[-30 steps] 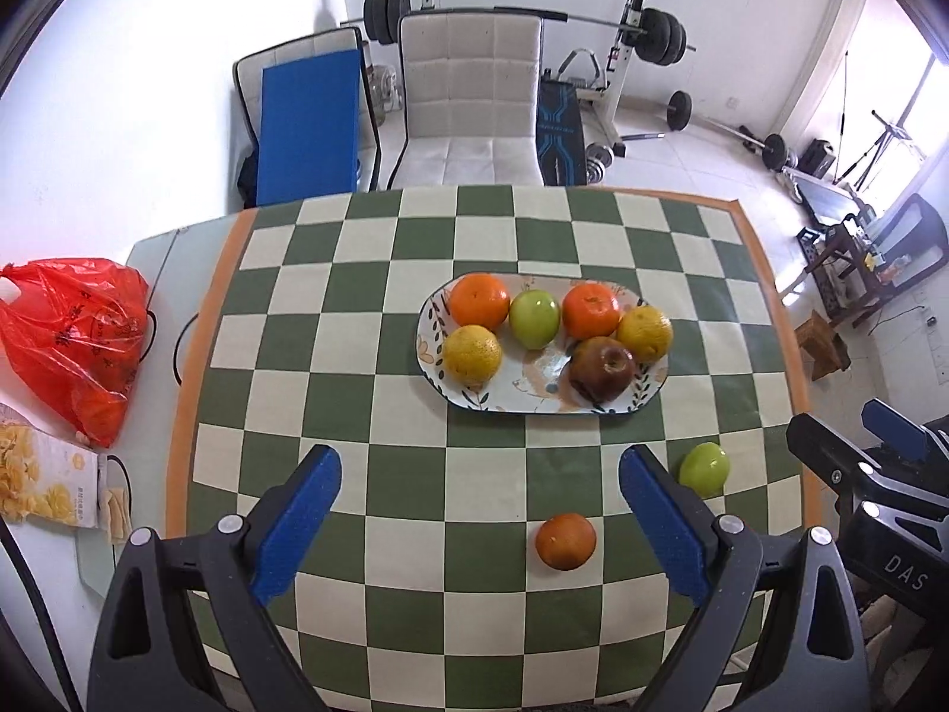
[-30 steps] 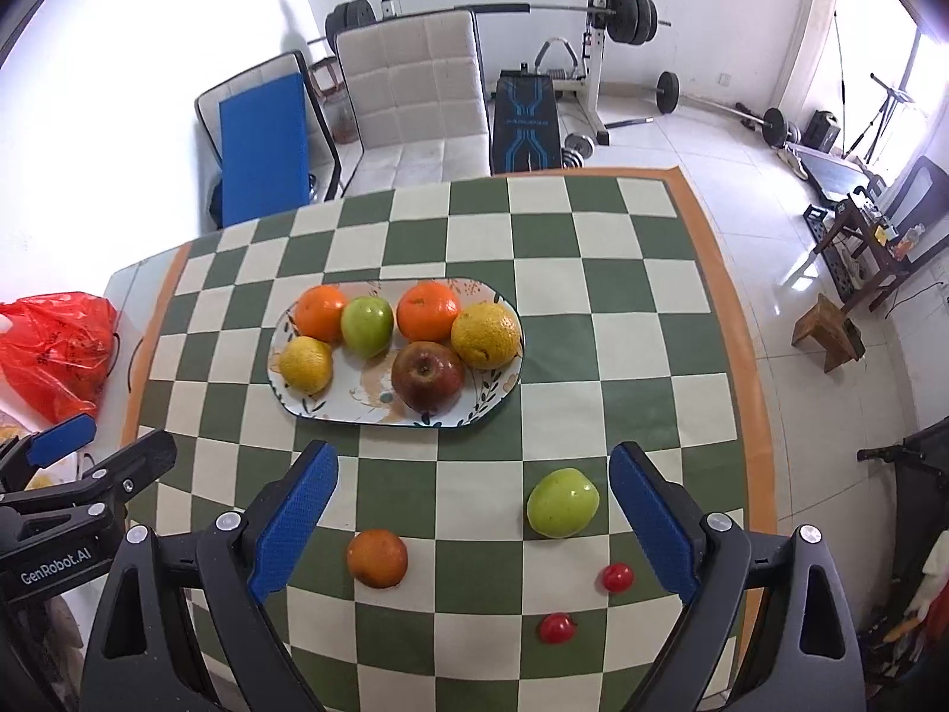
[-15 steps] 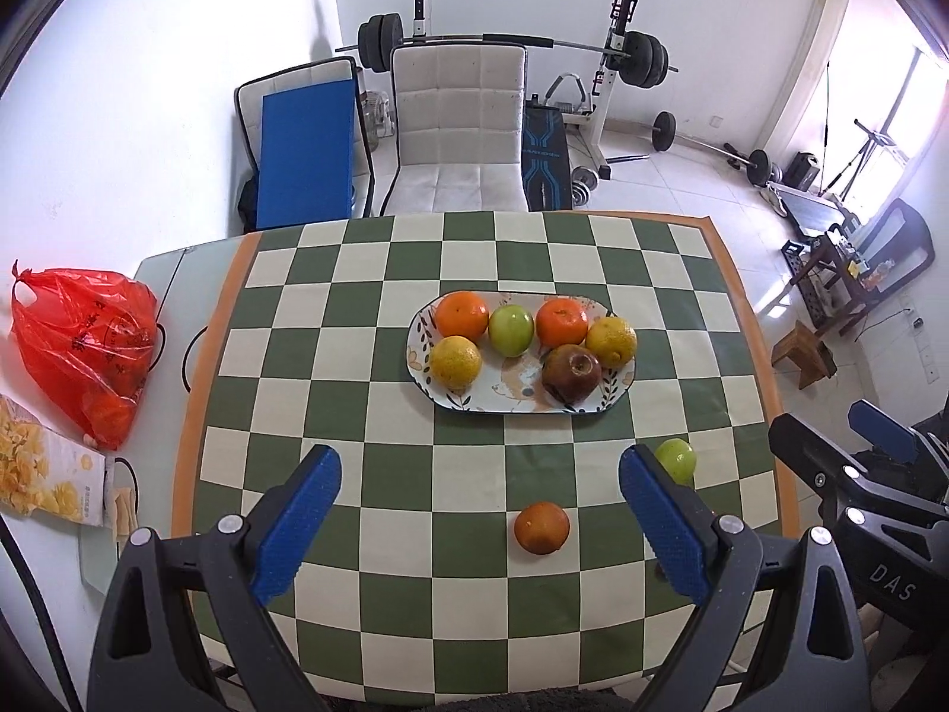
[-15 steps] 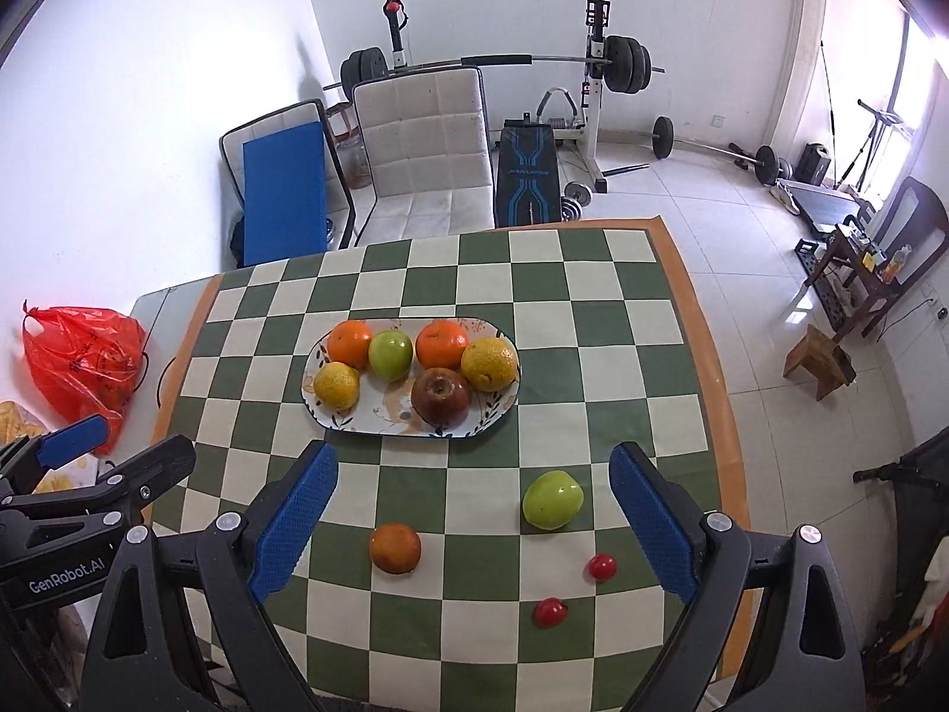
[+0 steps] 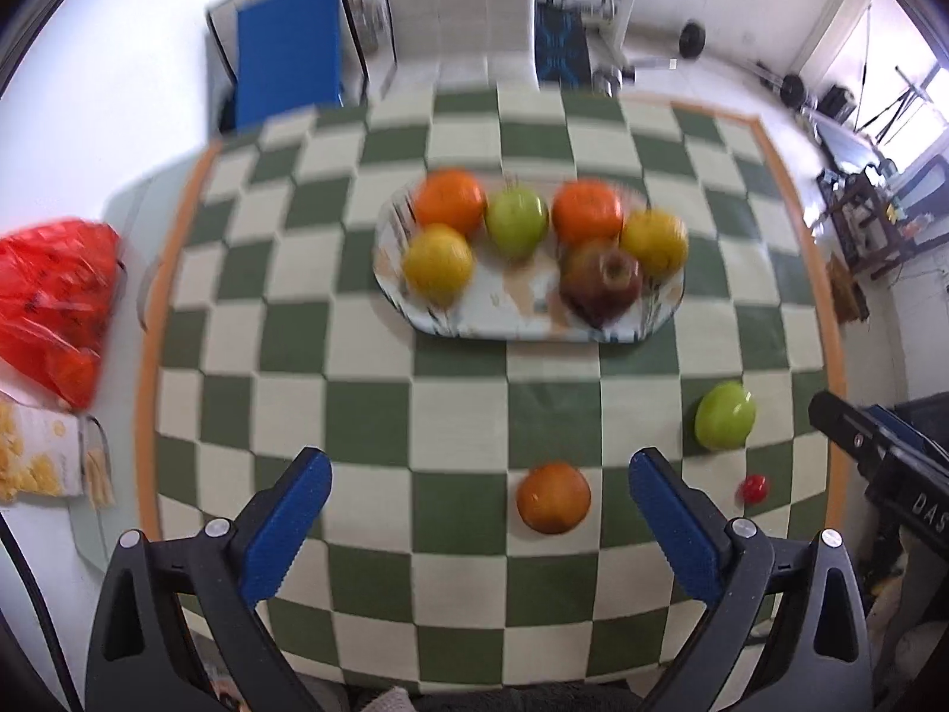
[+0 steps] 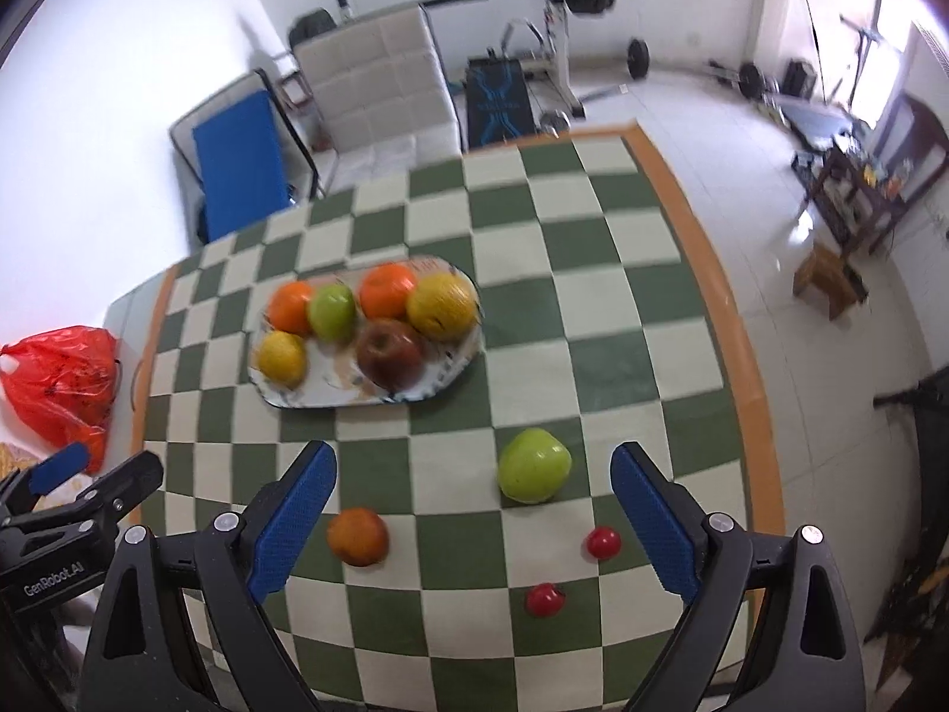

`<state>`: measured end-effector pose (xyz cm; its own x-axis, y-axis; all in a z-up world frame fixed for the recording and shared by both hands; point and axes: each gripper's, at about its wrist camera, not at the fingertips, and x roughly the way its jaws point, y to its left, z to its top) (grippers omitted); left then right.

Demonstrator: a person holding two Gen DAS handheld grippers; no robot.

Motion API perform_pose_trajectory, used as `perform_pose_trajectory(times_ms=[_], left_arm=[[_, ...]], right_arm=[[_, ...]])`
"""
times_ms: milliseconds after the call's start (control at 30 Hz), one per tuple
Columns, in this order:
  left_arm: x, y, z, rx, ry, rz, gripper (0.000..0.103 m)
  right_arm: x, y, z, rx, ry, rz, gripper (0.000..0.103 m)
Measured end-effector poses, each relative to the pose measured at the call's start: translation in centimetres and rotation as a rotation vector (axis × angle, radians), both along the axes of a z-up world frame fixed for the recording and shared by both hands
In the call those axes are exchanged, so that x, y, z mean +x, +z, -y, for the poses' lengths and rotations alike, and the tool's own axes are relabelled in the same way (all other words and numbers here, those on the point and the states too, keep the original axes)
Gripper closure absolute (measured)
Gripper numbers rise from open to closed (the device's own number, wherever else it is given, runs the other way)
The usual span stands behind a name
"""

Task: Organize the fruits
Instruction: 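Grasp the orange tangerine with the left tool while the right tool grasps the green apple, then carry the tangerine and green apple onto the plate and open both tools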

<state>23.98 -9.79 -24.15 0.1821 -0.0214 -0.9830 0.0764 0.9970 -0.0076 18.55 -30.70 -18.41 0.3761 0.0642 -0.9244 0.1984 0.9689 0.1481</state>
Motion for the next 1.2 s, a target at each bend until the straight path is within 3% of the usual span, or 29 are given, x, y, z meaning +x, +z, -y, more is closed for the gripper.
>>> perform_pose_trajectory(times_ms=[200, 367, 400, 433, 467, 500, 533, 667, 767, 933, 1067, 1200], left_arm=[[0.5, -9.9, 2.5, -0.056, -0.009, -0.315, 0.000], [0.1, -13.7, 3.9, -0.049, -0.035, -0.395, 0.002], [0.1, -14.3, 4.1, -0.052, -0.038, -0.403, 0.004], [0.1, -14.7, 4.2, -0.056, -0.044, -0.409, 0.014], [0.1, -15.1, 4.4, -0.057, -0.051, -0.415, 0.034], [0.0, -15.3, 4.5, -0.057, -0.054, -0.417, 0.046], [0.0, -15.4, 4.5, -0.055, -0.059, -0.418, 0.050], [-0.2, -14.6, 4.1, -0.024, -0.073, -0.364, 0.050], [-0.3, -14.2, 2.9, -0.029, -0.046, -0.357, 0.050], [-0.4, -13.7, 0.0, -0.056, 0.014, -0.345, 0.050], [-1.0, -14.7, -1.7, -0.127, 0.068, -0.384, 0.050], [-1.3, -14.3, -1.6, -0.112, 0.046, -0.371, 0.050]], right_arm=[[2.4, -9.5, 3.7, 0.077, -0.042, -0.185, 0.007], [3.4, -14.2, 4.3, 0.085, -0.029, -0.263, 0.009], [3.6, -14.8, 4.2, 0.087, -0.028, -0.274, 0.010], [3.7, -15.3, 4.2, 0.088, -0.028, -0.283, 0.010], [3.8, -15.9, 4.2, 0.094, -0.029, -0.292, 0.011], [3.9, -16.4, 4.2, 0.103, -0.029, -0.302, 0.011], [4.0, -16.7, 4.1, 0.107, -0.029, -0.309, 0.012], [4.7, -18.2, 3.8, 0.110, -0.033, -0.329, 0.019], [5.4, -19.8, 3.5, 0.123, -0.029, -0.359, 0.040], [5.0, -20.4, 1.5, 0.157, 0.022, -0.383, 0.040], [3.6, -20.5, -1.6, 0.197, 0.108, -0.407, 0.040], [2.5, -21.7, -3.3, 0.206, 0.109, -0.431, 0.040]])
